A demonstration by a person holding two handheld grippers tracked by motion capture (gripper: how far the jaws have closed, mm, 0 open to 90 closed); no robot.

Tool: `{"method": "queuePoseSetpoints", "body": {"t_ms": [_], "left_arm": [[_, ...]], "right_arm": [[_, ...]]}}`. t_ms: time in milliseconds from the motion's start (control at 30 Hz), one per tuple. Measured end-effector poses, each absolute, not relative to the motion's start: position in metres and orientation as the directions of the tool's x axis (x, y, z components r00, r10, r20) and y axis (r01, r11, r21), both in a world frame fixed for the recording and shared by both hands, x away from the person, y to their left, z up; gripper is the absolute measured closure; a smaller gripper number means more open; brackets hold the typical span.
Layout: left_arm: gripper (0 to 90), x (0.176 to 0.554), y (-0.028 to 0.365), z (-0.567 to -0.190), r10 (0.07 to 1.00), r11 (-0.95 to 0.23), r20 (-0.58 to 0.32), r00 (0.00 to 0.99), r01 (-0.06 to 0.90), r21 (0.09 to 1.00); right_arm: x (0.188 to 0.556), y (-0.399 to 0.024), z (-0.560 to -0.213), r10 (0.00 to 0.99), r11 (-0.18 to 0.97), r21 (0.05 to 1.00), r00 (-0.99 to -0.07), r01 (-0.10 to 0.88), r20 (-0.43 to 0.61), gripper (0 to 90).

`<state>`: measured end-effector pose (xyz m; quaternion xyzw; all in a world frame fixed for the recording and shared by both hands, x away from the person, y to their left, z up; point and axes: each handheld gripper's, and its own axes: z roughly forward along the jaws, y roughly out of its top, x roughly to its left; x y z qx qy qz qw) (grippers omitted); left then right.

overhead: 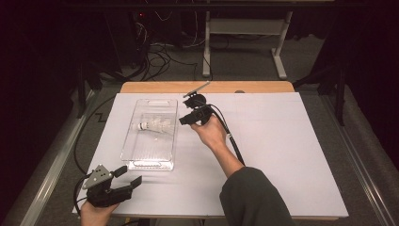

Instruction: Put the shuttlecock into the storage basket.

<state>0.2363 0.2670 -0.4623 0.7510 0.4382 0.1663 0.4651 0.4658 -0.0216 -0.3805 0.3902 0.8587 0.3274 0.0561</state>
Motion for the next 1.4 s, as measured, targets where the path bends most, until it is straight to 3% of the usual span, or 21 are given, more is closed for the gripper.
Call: {"method": "queuePoseSetpoints", "body": {"t_ms": [1400], "left_arm": [[29.1, 0.237, 0.268, -0.463, 0.825, -0.182, -0.152, 0.545, 0.509, 0.841]], "right_arm": [[0.446, -0.092, -0.379, 0.758, 0.426, 0.633, -0.637, 0.646, 0.14, 61.3]]}}
